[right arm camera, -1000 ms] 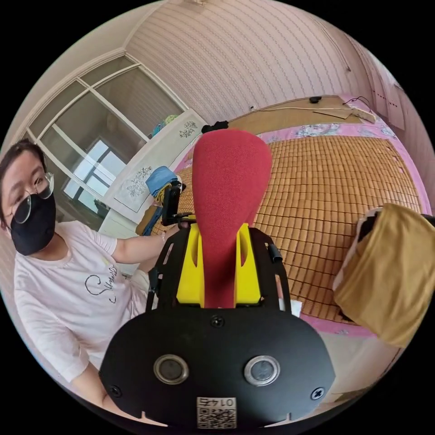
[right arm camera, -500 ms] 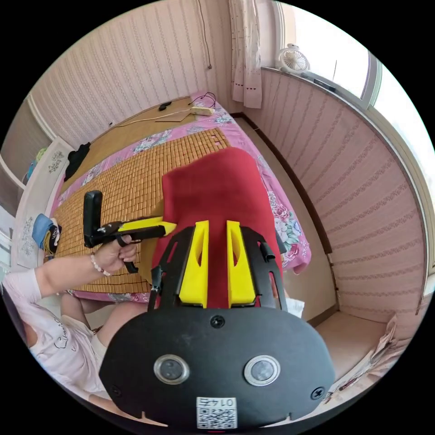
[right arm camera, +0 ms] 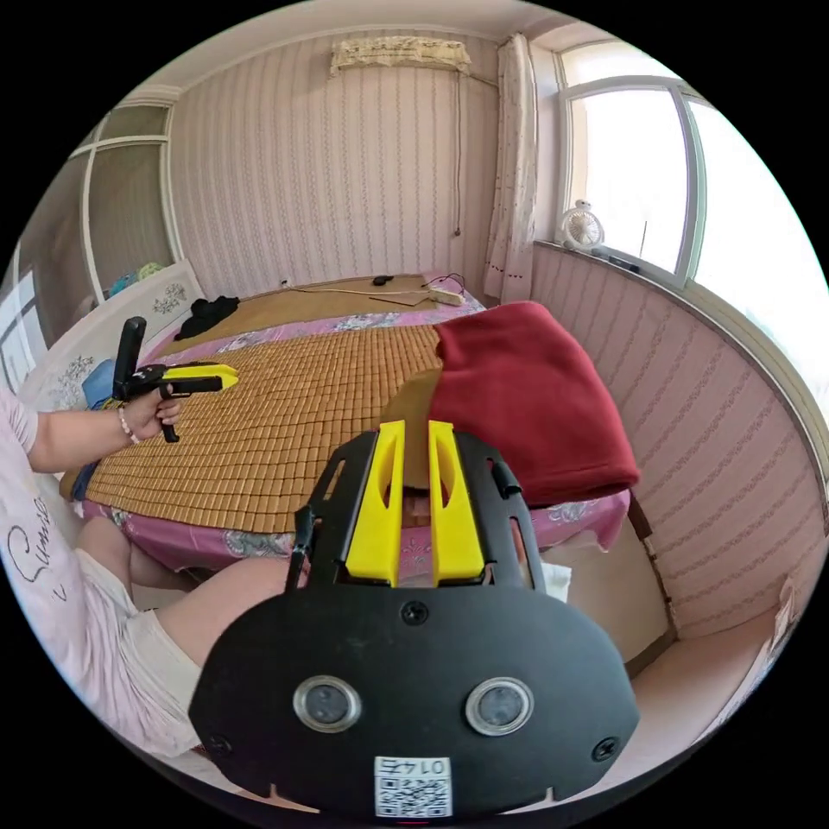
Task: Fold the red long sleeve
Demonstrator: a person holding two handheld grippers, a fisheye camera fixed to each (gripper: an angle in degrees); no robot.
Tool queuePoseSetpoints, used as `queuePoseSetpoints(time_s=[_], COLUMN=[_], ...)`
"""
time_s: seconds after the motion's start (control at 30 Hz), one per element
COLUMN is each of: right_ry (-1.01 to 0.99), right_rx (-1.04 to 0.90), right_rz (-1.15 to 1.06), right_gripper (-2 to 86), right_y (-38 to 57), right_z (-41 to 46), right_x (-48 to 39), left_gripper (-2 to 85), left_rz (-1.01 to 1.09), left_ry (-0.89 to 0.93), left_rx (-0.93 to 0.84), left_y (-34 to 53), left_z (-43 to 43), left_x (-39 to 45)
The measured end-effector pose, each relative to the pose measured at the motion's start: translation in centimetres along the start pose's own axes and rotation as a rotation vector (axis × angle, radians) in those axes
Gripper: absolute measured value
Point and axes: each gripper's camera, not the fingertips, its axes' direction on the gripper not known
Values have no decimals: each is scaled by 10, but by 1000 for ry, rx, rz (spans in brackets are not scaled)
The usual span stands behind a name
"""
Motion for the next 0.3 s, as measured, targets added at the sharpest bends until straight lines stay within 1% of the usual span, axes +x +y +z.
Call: queuePoseSetpoints(time_s=[0.03, 0.1, 0.13, 0.2, 0.23, 0.27, 0.3], right_ry=[-22, -137, -165, -265, -296, -357, -426], right_rx=[-10, -80, -98, -137, -151, -198, -260], right_rz=[-9, -50, -66, -134, -152, -175, -199], right_gripper=[50, 40, 35, 6, 3, -3, -6], right_y=[12, 56, 66, 97, 104, 114, 121], right_z=[2, 16, 20, 38, 44, 61, 78], right_x=[-17, -86, -104, -174, -191, -224, -258], left_gripper=[61, 61, 62, 63, 63, 65, 68], left_rz=[-21, -107, -126, -203, -218, -263, -356], left_ry=[-22, -142, -187, -388, -443, -565, -676], left_rx=[-14, -44, -45, -24, -15, 12, 54], left_y=[20, 99, 118, 187, 204, 240, 276], left_z=[-19, -98, -119, -198, -216, -249, -276], left_x=[-2, -6, -5, 1, 4, 8, 9])
